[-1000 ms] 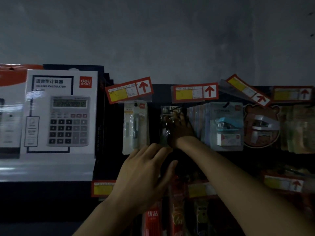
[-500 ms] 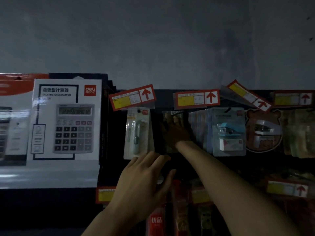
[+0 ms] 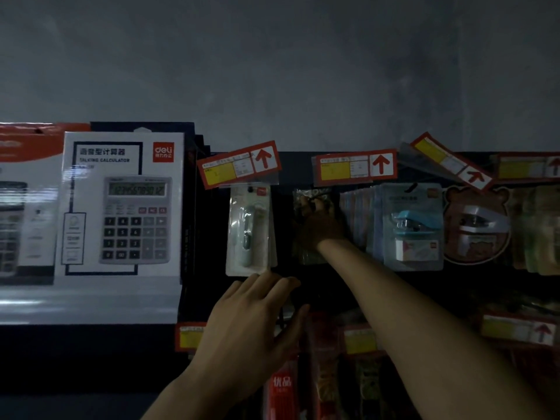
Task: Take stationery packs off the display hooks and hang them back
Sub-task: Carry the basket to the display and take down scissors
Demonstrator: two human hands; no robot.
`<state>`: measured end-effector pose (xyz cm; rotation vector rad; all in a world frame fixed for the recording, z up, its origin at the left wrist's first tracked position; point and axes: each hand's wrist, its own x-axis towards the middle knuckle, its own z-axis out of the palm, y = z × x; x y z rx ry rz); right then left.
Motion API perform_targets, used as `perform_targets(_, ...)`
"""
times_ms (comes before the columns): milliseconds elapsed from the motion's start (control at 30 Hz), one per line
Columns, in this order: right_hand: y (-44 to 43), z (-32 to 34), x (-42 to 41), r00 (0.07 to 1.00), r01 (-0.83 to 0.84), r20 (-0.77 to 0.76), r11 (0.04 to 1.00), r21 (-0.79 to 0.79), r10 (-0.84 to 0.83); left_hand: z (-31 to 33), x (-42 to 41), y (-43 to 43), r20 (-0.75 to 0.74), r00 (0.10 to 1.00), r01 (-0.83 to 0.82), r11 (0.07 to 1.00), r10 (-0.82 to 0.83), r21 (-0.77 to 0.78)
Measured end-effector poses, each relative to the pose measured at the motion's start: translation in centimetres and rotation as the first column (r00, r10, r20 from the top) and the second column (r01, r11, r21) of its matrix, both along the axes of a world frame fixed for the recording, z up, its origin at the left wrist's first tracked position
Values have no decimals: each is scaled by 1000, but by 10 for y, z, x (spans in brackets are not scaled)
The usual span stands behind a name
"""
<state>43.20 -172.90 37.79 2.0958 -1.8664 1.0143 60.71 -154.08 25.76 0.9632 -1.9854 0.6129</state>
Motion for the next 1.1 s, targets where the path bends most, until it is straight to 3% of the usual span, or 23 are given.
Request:
perform_targets(267,21,-1,0,997,22,-69,997,74,-17,1,-3,5,0,1000,-4,1000,4,1)
perform_targets(367,35,-8,3,999,-25,22,995,97,23,0,-3,6,5,1000,-10,1000,10,-9)
perform_targets(467,56,-22,8,988,-82,134,997,1,81,-2,-3,8,-20,1000,-1,1000,1,-29)
perform_targets(633,138,-52,5,985,-153,58,973,-172,165,-4,-3,10,-54,998,14,999,-17,-47)
perform_targets(1100,257,-125,-24,958,-150,130,832,-534,257,-21,-9,15,-140,990,2,996,-13,-84)
